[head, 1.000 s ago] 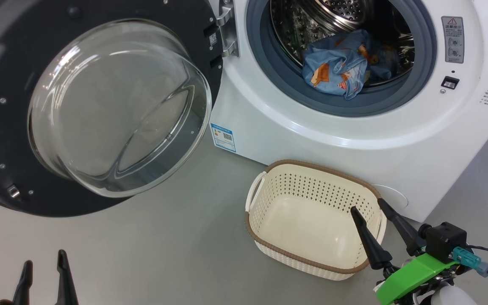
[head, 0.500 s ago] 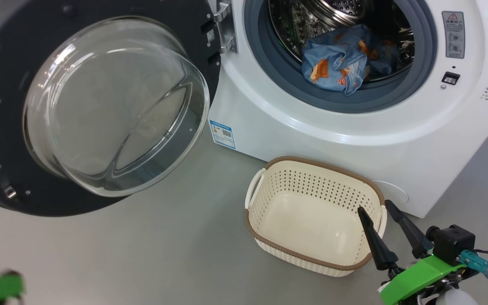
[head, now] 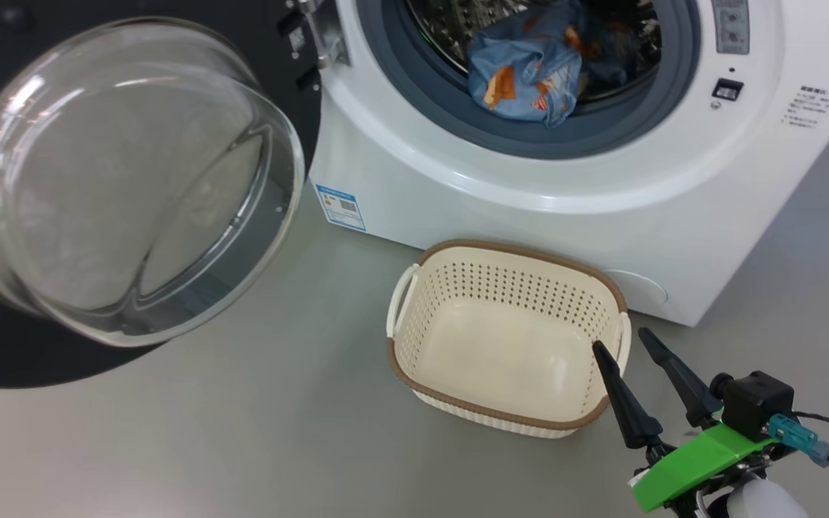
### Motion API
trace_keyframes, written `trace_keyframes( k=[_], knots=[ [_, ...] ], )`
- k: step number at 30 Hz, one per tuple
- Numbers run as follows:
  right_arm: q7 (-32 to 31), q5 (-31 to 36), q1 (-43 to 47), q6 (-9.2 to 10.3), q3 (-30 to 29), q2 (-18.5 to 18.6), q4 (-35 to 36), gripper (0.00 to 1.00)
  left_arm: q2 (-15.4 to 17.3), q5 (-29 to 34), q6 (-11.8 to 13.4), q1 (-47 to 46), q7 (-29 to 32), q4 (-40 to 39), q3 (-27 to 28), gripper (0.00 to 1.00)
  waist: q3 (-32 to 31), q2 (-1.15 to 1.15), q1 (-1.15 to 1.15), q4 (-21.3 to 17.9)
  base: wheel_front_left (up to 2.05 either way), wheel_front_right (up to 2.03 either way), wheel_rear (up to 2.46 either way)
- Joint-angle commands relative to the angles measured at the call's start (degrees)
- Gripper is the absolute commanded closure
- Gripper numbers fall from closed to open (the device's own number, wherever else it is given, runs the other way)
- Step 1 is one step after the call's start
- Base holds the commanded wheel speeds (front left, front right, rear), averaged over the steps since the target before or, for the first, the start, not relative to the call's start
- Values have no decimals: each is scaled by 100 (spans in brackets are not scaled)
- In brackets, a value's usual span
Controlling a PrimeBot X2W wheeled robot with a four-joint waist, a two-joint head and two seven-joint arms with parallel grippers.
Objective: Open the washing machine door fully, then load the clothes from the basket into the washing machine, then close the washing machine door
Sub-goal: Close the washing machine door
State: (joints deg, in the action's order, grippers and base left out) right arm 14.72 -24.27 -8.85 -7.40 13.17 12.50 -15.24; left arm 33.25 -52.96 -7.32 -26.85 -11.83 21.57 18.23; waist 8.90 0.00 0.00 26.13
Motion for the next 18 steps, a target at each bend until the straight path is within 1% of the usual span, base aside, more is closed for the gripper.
trace_keyframes(
  k=[1,3,5,6,8,10,13,16,18],
  knots=[
    [28,62,-141,-9,148,-12,145,0,450,-80,-16,-240,60,-35,147,100,124,0,0,-120,0,0,0],
    [28,71,-200,-9,183,-8,142,0,694,-671,-16,-516,466,450,78,100,199,0,0,-188,0,0,0],
    [28,81,-250,-9,220,-13,135,0,980,-1085,-16,-701,891,815,-41,100,268,0,0,-251,0,0,0],
    [28,90,-271,-9,232,-19,134,0,1047,-1377,-16,-804,1177,974,-71,100,303,0,0,-275,0,0,0],
    [28,101,-308,-9,258,-19,123,0,1278,-1713,-16,-919,1706,1227,-216,100,370,0,0,-318,0,0,0],
    [28,105,-341,-9,283,-10,116,0,1391,-2169,-16,-1051,2343,1442,-286,100,432,0,0,-342,0,0,0],
    [28,108,-381,-9,321,1,109,0,1622,-2497,-16,-1130,3082,1732,-441,100,498,0,0,-374,0,0,0],
    [28,108,-410,-9,357,14,103,0,1779,-2700,-16,-1216,3600,1874,-579,100,551,0,0,-396,0,0,0],
    [28,113,-422,-9,368,19,101,0,1829,-2803,-16,-1291,3795,1929,-634,100,575,0,0,-398,0,0,0]
  ],
)
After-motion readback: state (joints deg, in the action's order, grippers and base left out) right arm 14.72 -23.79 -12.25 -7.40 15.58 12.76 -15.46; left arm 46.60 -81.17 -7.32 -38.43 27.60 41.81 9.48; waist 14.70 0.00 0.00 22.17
